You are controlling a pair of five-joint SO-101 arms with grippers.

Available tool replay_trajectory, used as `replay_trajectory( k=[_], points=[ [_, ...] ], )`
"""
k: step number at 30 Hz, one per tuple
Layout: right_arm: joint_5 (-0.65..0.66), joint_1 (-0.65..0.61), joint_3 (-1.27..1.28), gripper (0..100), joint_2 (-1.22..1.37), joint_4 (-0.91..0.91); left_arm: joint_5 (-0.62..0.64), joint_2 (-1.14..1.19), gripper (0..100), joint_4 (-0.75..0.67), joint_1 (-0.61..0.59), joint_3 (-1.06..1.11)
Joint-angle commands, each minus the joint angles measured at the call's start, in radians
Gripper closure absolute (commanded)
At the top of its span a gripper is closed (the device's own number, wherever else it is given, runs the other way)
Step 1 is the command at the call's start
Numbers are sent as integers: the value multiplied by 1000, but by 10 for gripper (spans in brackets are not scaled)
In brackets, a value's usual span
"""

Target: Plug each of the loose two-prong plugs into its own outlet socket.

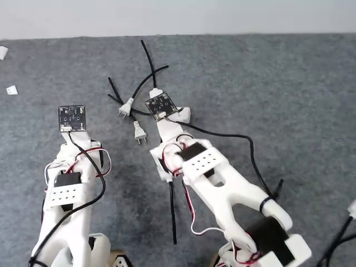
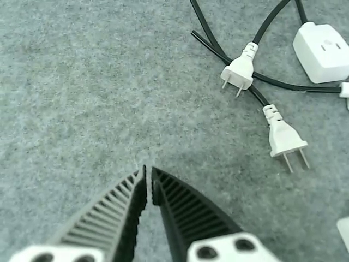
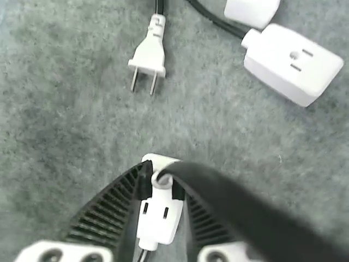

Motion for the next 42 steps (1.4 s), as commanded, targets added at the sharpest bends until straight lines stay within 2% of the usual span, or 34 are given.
replay_trajectory(
  k=[1,6,12,14,23,25,29,31,36,39,42],
  points=[
    [17,-2,-12,990,51,79,5,-28,987,-34,-9,-13],
    [46,-8,-81,981,99,145,5,-31,987,-35,-9,-13],
    [41,-90,-146,763,143,231,5,-32,987,-35,-9,-13],
    [41,-94,-149,742,156,229,5,-32,987,-35,-11,-13],
    [41,-91,-218,752,214,232,5,-26,987,-35,-35,-28],
    [49,-82,-238,811,229,231,5,-26,987,-35,-37,-28],
    [52,-21,-272,998,257,236,11,-32,987,-35,-64,-30],
    [52,25,-278,974,254,265,11,-32,987,-35,-66,-31],
    [55,108,-344,991,153,443,12,-25,987,-55,-68,-39],
    [163,119,-348,990,24,591,12,-25,987,-55,-68,-39],
    [230,216,-321,990,-122,696,12,-25,987,-55,-68,-39]
  ],
)
